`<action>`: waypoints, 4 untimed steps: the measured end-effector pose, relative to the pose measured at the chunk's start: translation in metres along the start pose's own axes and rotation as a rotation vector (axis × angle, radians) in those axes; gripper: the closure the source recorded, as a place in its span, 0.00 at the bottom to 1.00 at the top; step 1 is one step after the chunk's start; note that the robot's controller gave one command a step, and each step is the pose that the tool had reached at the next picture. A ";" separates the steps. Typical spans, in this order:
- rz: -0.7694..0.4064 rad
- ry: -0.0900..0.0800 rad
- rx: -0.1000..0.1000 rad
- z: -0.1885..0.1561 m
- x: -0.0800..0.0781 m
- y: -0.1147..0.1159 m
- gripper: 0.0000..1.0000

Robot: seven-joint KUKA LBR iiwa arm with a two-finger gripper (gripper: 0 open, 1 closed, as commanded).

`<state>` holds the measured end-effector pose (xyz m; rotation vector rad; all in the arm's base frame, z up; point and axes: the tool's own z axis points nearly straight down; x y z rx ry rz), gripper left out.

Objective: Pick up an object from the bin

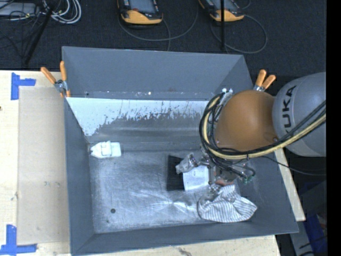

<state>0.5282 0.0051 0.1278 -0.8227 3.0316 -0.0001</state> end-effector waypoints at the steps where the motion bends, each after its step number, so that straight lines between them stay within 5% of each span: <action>1: 0.000 0.000 -0.001 0.000 0.000 0.001 0.00; 2: 0.200 0.021 -0.016 0.045 -0.035 -0.035 1.00; 3: 0.201 0.020 -0.015 0.045 -0.035 -0.035 1.00; 4: -0.072 -0.002 0.000 -0.106 -0.023 -0.063 1.00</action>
Offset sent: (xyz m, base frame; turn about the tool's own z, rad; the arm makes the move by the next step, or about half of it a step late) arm 0.0470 -0.0170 -0.0578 0.2013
